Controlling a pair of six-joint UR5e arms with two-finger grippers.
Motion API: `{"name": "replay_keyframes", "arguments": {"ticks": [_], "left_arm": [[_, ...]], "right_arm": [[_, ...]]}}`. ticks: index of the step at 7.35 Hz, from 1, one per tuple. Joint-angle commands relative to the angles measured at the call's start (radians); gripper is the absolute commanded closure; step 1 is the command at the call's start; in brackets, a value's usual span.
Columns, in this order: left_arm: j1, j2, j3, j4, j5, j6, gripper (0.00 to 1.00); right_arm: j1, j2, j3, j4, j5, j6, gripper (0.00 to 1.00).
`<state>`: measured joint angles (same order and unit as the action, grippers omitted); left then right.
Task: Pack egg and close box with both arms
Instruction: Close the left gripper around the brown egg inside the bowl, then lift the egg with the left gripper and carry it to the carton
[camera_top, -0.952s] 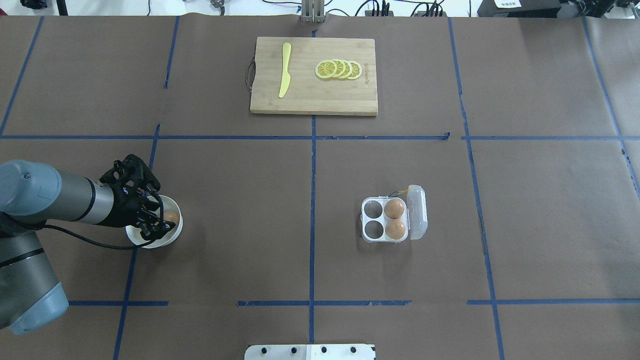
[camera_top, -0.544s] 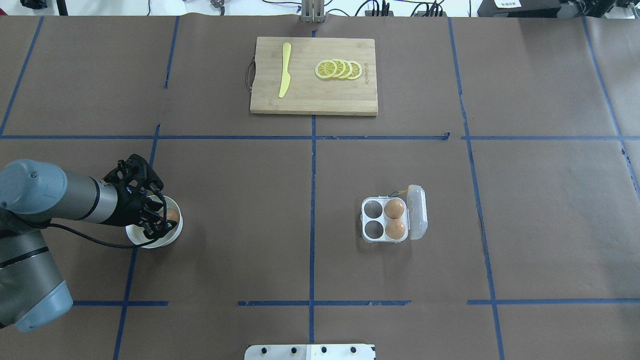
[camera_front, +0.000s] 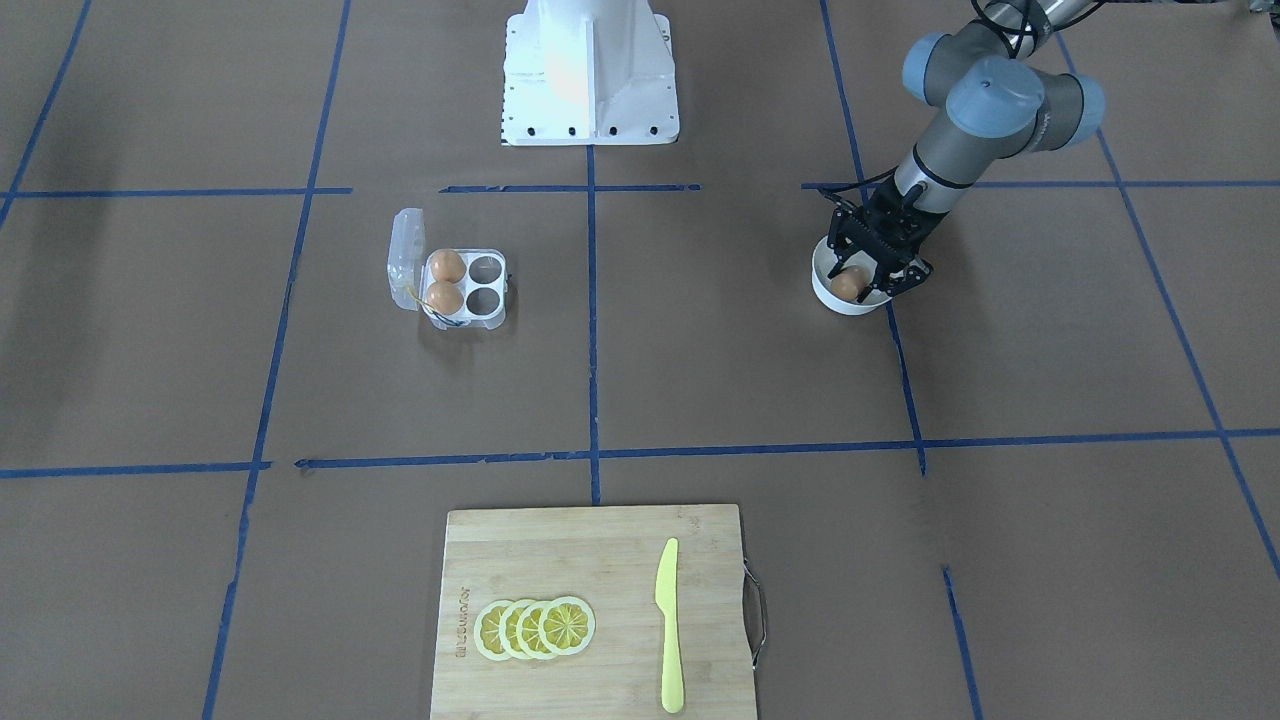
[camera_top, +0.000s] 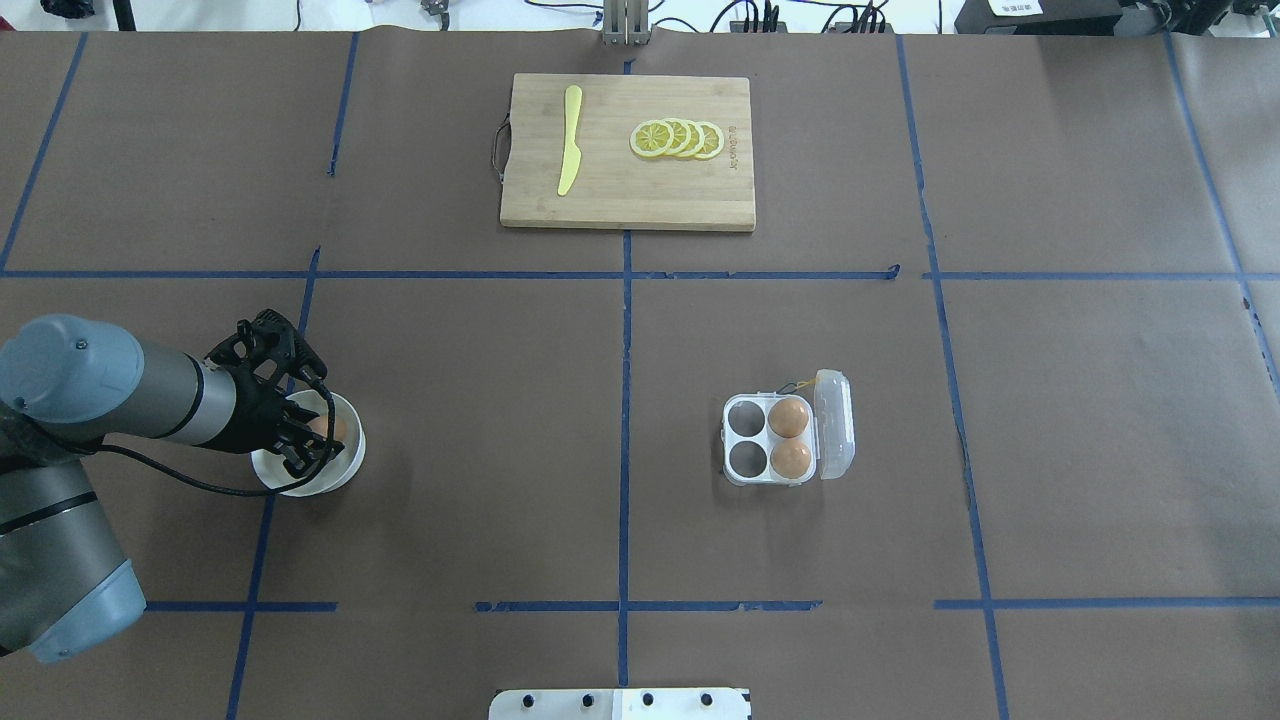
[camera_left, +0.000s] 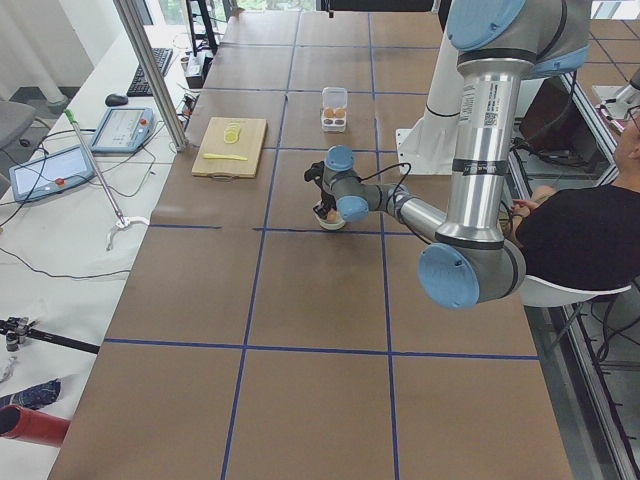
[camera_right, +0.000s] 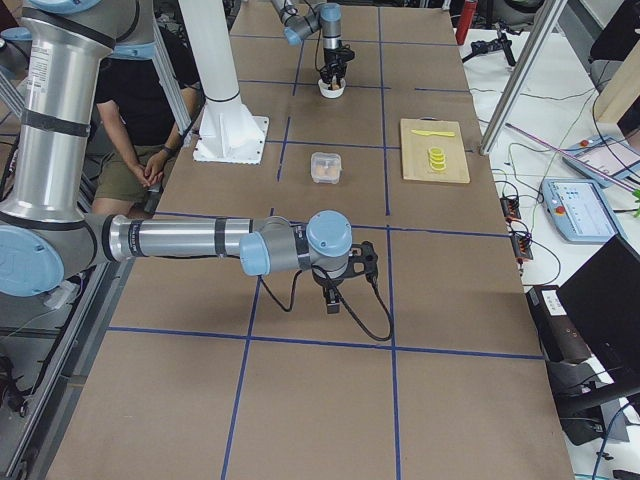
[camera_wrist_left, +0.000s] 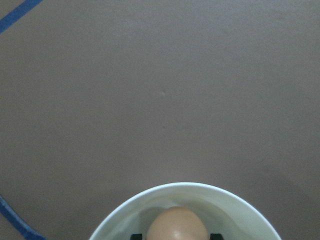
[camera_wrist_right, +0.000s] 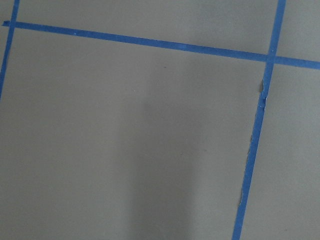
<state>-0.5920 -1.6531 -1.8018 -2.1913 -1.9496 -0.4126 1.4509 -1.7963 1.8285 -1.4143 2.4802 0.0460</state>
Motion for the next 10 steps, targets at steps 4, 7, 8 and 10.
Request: {"name": "replay_keyframes", "arguments": {"ticks": [4,7,8,10], "left_arm": [[-0.092,-0.118,-0.195,0.381,-0.003,-0.017,1.0],[-0.037,-0.417,-0.099,0.59,-0.011,-0.402,1.0],[0.03,-0.5,-0.049,0.582,-0.008,-0.611,1.0],[0.116,-0.637,0.115,0.395,-0.005,-0.915,1.0]], "right_arm": [[-0.001,0.0,0.003,0.002,0.012,0.0,0.0],[-0.001,0.0,0.003,0.002,0.022,0.002,0.0],[0.0,0.0,0.003,0.002,0.022,0.002,0.0],[0.0,0.0,0.003,0.002,0.022,0.002,0.0]]}}
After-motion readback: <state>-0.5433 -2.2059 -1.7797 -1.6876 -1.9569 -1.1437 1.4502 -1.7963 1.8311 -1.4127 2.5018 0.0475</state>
